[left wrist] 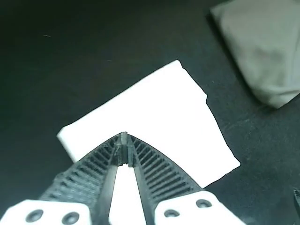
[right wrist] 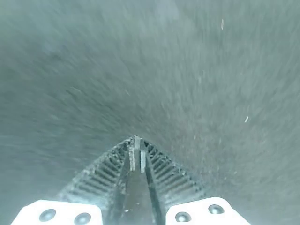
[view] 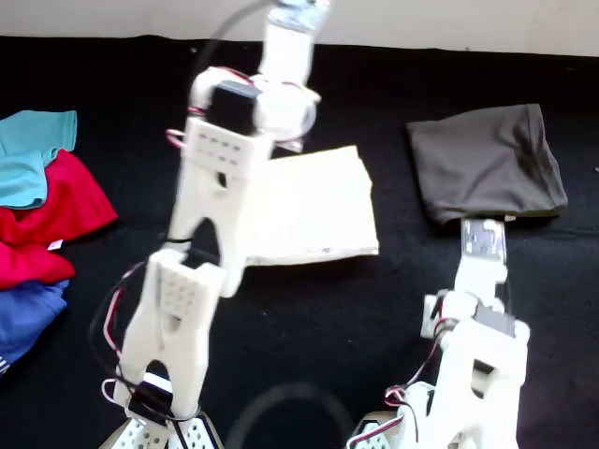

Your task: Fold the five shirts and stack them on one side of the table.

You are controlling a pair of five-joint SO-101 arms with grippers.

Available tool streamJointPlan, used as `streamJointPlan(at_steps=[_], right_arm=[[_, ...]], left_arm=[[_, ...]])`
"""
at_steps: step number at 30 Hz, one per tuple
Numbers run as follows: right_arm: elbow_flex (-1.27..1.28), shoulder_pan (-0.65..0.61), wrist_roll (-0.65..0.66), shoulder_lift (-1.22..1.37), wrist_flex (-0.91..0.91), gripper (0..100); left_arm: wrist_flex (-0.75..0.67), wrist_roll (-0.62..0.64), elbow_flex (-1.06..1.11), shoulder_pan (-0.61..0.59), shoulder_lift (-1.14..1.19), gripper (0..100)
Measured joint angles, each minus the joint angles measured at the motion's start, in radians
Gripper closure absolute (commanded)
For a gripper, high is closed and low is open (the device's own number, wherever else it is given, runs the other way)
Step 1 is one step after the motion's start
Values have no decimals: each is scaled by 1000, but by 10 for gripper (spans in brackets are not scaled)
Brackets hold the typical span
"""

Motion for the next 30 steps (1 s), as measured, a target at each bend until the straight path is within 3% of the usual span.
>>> streamJointPlan(at_steps=[6,13,20,25,30], right_arm=[[-295,-149,-9,2,239,971],[-485,-322,-133,51,275,762],[-726,-445,-209,351,275,756],[-967,-468,-299,612,308,676],[-1192,-496,-370,855,361,673]], left_arm=[[0,-2,460,-110,-373,986],[-100,-2,1106,-313,-750,986],[-356,0,1731,-402,-1082,986],[-649,2,2162,-486,-1261,986],[-914,-68,2489,-540,-1349,986]])
